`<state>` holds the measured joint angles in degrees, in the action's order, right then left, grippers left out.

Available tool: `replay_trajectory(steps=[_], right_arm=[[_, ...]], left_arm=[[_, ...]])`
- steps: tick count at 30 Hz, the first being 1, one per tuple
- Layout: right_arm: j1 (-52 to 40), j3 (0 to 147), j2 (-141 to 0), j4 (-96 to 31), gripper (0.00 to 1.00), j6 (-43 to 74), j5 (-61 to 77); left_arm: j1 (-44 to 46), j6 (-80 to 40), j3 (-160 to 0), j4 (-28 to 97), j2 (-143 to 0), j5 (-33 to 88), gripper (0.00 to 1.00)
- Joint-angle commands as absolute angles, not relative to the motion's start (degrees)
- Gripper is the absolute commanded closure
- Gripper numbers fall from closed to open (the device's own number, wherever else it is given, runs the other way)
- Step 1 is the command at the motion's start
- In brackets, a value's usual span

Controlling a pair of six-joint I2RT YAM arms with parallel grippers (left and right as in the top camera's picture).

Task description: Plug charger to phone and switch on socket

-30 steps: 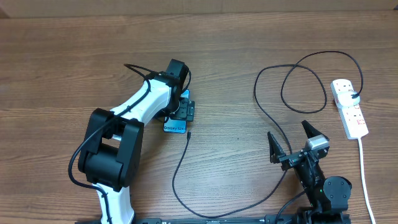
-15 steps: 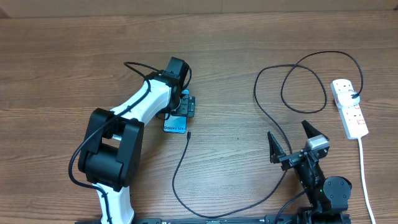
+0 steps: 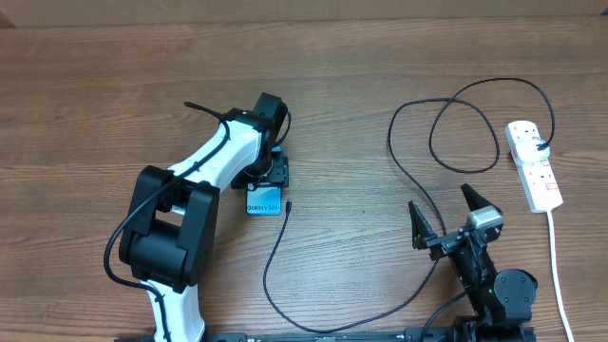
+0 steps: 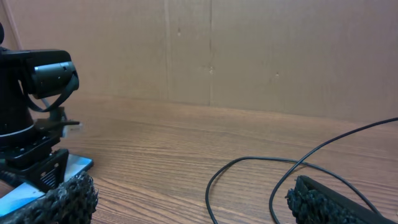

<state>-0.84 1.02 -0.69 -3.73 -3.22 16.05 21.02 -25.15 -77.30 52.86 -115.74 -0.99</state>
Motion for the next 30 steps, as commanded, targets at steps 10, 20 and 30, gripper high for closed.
replay_trajectory(steps=[10, 20, 30], right_arm=[[-1.1, 0.4, -0.2, -3.5, 0.00, -3.0, 15.3], [-1.1, 0.4, -0.2, -3.5, 0.00, -3.0, 15.3], [-1.1, 0.4, -0.2, -3.5, 0.00, -3.0, 15.3]], left_arm=[[20.9, -27.2, -76.6, 51.6, -117.0, -2.4, 0.00], [20.9, -25.3, -76.6, 52.6, -117.0, -1.9, 0.00], [20.9, -26.7, -75.9, 54.0, -117.0, -1.9, 0.06]])
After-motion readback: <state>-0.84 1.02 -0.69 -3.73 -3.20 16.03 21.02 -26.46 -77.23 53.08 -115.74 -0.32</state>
